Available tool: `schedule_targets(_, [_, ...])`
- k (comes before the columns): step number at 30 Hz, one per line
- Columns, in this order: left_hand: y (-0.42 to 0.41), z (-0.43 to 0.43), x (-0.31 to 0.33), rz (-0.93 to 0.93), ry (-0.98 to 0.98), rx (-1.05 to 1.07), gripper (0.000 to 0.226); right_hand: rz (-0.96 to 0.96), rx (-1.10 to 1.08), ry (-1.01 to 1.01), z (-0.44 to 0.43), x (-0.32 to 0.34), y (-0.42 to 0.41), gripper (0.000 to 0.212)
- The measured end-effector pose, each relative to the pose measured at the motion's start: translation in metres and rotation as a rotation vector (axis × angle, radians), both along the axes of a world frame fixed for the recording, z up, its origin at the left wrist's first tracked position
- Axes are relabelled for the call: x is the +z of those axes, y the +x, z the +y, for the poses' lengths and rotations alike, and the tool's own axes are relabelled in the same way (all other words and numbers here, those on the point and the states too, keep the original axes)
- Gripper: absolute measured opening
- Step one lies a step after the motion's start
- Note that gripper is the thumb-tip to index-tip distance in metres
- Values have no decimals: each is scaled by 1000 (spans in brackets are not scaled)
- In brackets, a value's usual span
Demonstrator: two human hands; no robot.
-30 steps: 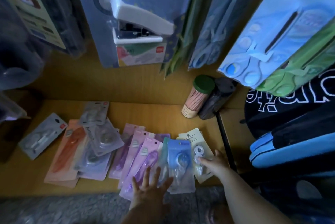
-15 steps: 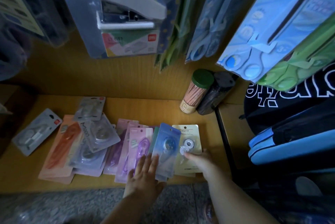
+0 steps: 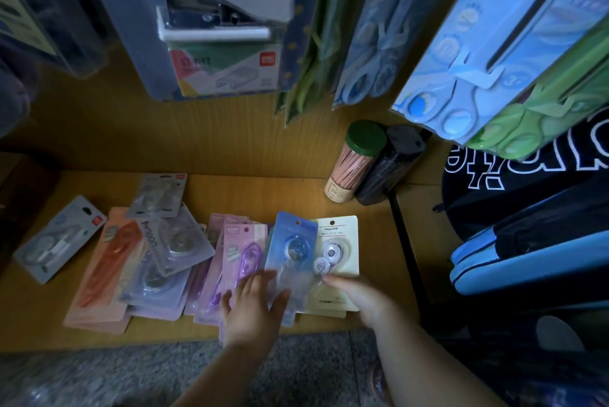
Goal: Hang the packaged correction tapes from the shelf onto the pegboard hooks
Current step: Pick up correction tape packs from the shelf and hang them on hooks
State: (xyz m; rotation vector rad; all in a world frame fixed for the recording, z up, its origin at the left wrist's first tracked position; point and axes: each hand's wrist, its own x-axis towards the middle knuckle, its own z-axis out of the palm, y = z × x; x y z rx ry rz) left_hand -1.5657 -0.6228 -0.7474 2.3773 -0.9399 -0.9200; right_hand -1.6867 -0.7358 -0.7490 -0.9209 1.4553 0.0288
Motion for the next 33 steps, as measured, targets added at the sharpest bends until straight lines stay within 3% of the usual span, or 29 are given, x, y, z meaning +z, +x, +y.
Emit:
schedule_targets(3, [-2,-12,10,202,-190,321,15,-17,-67,-82,4,1,7,31])
schedule_targets(5, [-2,-21,14,361,-313,518,23,-43,-131,-74,4,3,9,4])
schedule_targets(6, [0,-25,17,409,-336,553,29,-70,-155,-72,3,4,8,7])
schedule_targets(9, [9,-33,24,581,-347,448,46,-147,-210,-81,-1,16,2,6])
schedule_targets(12, [14,-36,38,581,-323,320,34,-212,-239,-105,-5,37,-2,4])
schedule_targets(14, [16,-36,51,591,-337,333,28,-252,-223,-132,-7,51,-2,15])
schedule_targets(16, [19,-33,61,638,-331,334,36,-277,-189,-162,-7,66,-1,25])
schedule_targets(19, [22,-22,84,677,-388,378,38,-307,-140,-217,0,96,-3,13])
schedule_targets(22, [20,-1,114,689,-518,441,12,-371,-111,-267,16,127,-7,14])
schedule_targets(31, [2,82,184,665,-606,473,11,-582,-48,-276,96,206,-19,14])
schedule_targets(33, [-6,96,199,706,-599,454,21,-624,-1,-283,115,219,-18,17])
